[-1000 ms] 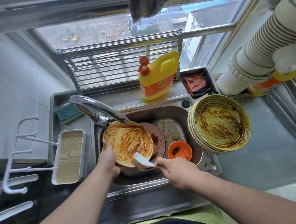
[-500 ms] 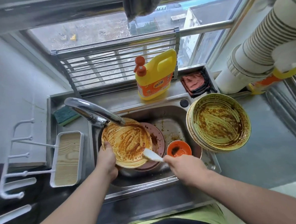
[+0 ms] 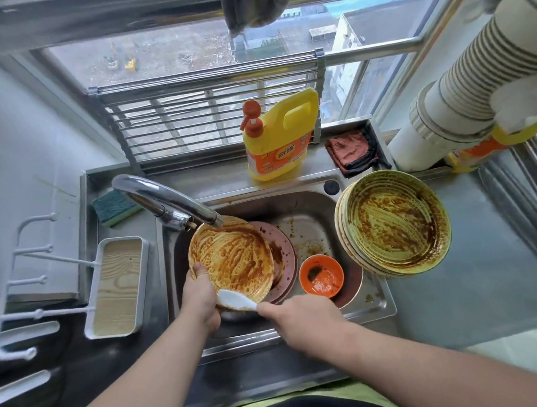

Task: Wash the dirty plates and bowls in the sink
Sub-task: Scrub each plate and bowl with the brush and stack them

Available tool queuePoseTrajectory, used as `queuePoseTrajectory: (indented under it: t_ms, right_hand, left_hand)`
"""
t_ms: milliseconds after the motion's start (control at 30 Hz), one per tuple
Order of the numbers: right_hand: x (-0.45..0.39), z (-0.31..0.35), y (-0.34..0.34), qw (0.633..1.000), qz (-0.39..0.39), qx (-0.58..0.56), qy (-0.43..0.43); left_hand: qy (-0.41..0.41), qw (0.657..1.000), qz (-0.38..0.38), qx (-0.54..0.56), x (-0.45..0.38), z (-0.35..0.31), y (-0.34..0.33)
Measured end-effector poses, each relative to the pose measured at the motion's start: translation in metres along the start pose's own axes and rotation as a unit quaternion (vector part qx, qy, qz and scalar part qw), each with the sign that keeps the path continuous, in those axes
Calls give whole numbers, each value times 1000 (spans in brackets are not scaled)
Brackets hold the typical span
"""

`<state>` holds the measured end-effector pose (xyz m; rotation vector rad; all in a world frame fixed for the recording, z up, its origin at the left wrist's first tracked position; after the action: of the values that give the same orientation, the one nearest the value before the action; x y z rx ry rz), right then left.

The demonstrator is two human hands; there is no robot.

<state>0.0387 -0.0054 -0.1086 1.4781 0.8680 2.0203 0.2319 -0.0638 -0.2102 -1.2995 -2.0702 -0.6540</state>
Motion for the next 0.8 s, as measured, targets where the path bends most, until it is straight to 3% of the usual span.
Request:
queuePoseTrajectory:
  t_ms: [133,267,433,567,800]
  right_hand:
    - [-27,-11,11,998,-26,-7,-53]
    - [-45,-54,-5,988,10,-87,-130]
    - [-11,-18,-11,984,24,-163,-74]
    - [-40,14,15,969,-23,-235,-78]
    - [-37,-89,2,950,-58,-225,-207]
  left_hand:
    - [-33,997,29,-62,12,8,-4]
    - [-10,1000,2,-27,17,10,5]
    - [24,998,-46,25,13,0,13]
    - [45,999,13,4,29,9,1]
    - [8,999,47,5,26,-26,-1]
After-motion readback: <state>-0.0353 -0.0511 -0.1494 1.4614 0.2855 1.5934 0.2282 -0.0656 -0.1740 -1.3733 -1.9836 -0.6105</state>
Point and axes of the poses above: each hand's wrist, its own x-axis away from the middle knuckle, its own y-axis out of the back of the hand, z = x × y, the point moved 7 cm from there along -x, towards the middle knuckle, and after that the axes turned 8 degrees about -y, right-handed, at the moved point
